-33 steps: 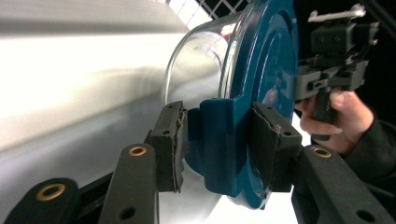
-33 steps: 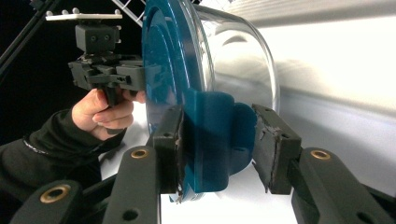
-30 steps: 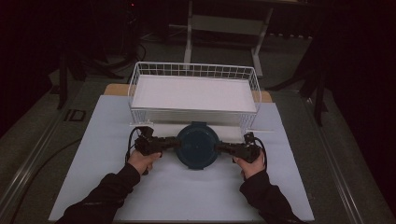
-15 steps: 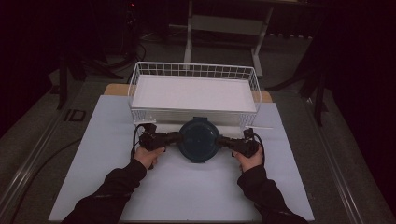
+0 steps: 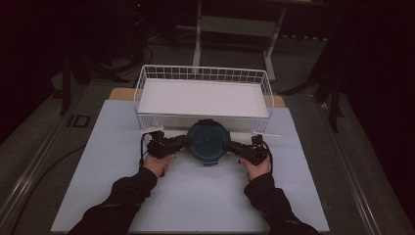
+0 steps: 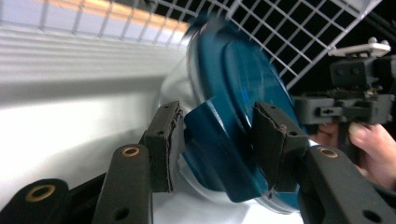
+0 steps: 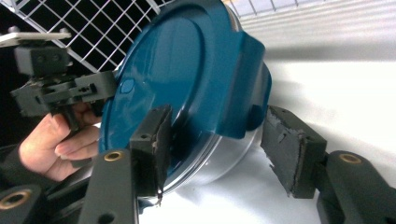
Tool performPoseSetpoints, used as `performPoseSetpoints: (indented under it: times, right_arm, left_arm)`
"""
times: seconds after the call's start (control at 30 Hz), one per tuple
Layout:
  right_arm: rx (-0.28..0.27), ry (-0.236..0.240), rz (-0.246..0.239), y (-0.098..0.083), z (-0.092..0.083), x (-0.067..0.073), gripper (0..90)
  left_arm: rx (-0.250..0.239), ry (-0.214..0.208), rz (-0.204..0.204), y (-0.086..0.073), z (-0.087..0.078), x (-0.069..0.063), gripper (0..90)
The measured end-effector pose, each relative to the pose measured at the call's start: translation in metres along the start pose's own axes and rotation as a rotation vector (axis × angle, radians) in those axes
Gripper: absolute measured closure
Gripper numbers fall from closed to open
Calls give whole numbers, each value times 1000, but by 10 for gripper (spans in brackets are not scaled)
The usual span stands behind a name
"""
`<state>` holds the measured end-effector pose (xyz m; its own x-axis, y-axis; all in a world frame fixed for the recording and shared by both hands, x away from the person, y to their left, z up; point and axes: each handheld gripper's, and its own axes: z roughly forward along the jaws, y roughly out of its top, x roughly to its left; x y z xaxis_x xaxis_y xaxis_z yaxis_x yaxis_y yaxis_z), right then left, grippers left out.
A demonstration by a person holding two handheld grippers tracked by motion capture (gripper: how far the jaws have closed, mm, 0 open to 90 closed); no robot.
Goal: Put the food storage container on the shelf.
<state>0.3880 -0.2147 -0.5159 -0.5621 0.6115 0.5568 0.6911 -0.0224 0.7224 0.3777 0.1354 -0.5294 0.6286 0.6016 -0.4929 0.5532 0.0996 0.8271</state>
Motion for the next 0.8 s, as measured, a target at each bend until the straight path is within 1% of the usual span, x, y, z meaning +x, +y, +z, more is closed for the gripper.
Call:
performPoseSetpoints:
  times: [0.03,0.07,0.13,0.17,0.23,0.33,0.37,0.47,0.53,0.57,0.6,0.63,0.67,0.7,0.73,0.8]
  right_arm:
    - [-3,-13,-7,0,0,2,430]
    - [-8,-22,-8,0,0,3,435]
    - [-29,-53,-16,0,0,8,443]
    - [-34,-62,-15,0,0,9,442]
    - [-42,-73,-5,1,1,10,440]
    - [-45,-83,-2,2,1,11,426]
    - [-44,-83,-3,2,1,12,420]
    - [-50,-100,-24,3,0,15,401]
    - [-59,-99,-29,3,-1,17,384]
    - [-61,-103,-30,4,-2,18,383]
    - [-63,-100,-31,4,-3,20,381]
    - [-58,-105,-44,4,-3,21,378]
    - [-60,-108,-52,4,-4,23,378]
    - [-61,-105,-55,4,-6,25,377]
    - [-58,-105,-60,4,-7,27,376]
    - [-63,-98,-74,3,-11,32,375]
  left_arm:
    - [-6,10,10,0,0,-2,539]
    - [-17,43,30,0,0,-5,530]
    - [-24,77,39,0,1,-6,490]
    - [-27,77,21,0,1,-5,459]
    - [-27,74,-7,2,3,-2,454]
    - [-20,85,-17,4,3,-2,442]
    - [-21,101,-11,5,3,-3,431]
    - [-27,122,9,6,1,-5,422]
    - [-31,124,-1,8,-1,-4,420]
    - [-41,117,-5,8,-3,-4,397]
    - [-45,122,-7,9,-5,-4,384]
    - [-50,106,-9,9,-7,-4,362]
    - [-50,86,-3,10,-9,-5,320]
    - [-54,93,12,11,-12,-7,293]
    - [-58,93,26,11,-15,-10,289]
    - [-45,105,49,13,-19,-14,251]
